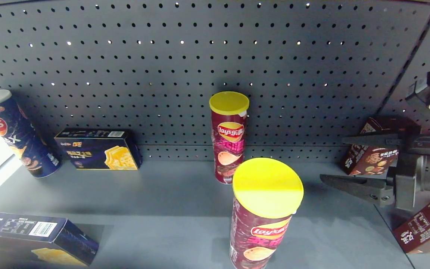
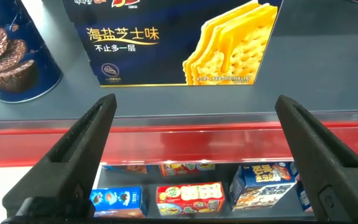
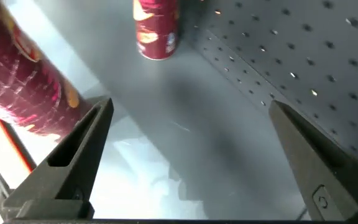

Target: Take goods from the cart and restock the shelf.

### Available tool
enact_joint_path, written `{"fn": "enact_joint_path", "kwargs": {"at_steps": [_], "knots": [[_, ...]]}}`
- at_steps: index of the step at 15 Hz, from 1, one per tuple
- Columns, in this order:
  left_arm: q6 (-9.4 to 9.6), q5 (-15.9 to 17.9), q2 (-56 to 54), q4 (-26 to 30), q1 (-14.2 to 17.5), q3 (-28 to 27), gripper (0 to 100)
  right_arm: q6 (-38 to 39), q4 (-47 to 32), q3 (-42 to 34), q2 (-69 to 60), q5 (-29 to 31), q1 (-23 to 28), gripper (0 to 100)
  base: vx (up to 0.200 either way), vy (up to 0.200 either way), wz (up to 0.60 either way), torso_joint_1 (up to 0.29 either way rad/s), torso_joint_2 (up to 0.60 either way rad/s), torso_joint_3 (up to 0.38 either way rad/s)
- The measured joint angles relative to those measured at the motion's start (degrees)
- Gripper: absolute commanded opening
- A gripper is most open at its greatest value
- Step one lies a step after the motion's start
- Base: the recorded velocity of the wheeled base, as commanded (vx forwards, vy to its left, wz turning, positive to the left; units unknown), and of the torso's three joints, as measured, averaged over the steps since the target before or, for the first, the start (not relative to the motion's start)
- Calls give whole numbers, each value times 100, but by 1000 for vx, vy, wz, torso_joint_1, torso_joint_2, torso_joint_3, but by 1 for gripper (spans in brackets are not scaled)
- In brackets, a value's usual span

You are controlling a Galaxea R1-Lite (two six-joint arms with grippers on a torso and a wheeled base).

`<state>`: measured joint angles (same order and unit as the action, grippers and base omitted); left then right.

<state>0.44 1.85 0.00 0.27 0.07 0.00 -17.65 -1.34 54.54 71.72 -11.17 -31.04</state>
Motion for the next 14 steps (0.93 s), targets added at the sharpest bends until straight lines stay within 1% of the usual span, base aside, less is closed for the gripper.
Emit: {"fn": "enact_joint_path", "kwargs": {"at_steps": [2,6,10,14], "knots": [[0,0,0,0,0,0,100,-35,-111,44,90,0,-121,100,0,0,0,0,0,0],[0,2,0,0,-5,0,100,-52,-460,-20,217,13,-532,100,0,0,0,0,0,0],[0,0,0,-2,0,0,100,-57,-427,-306,367,46,-788,100,0,0,0,0,0,0],[0,-13,0,-5,0,0,100,-62,-377,-446,518,61,-903,100,0,0,0,0,0,0]]}}
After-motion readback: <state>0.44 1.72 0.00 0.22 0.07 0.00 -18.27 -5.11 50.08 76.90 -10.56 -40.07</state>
